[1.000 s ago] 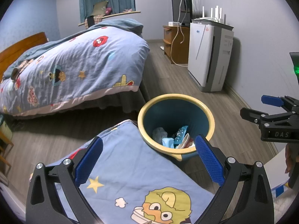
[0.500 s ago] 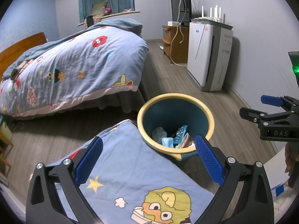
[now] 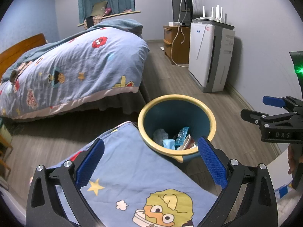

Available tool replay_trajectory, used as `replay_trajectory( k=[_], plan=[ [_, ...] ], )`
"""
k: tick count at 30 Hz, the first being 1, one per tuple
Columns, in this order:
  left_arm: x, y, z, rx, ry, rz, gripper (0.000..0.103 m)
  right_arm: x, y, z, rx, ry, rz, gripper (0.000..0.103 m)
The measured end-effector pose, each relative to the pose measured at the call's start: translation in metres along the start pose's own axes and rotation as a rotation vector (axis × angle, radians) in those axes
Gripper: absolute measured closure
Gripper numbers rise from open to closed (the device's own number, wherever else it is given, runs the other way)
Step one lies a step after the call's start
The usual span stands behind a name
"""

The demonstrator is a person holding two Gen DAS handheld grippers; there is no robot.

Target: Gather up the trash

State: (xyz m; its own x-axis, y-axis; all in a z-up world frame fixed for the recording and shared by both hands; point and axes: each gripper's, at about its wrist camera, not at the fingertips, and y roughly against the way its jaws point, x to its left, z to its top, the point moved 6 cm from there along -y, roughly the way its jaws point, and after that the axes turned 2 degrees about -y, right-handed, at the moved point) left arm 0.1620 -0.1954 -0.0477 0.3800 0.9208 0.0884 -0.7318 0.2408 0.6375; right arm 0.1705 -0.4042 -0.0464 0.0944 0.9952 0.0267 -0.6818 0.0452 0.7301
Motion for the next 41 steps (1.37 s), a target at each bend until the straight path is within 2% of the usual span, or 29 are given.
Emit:
replay_trajectory(
  k=[29,41],
  plan=[
    [-0.003,0.005,-0.008,0.023,-0.031,-0.046,0.005,0.0,-0.005,0.0,0.012,-0.005,0.0,0.006],
    [0.011,0.019,-0.005,0.019,-0.032,-0.018,0.005,0.004,-0.008,-0.005,0.061,-0.042,-0.026,0.006]
  ],
)
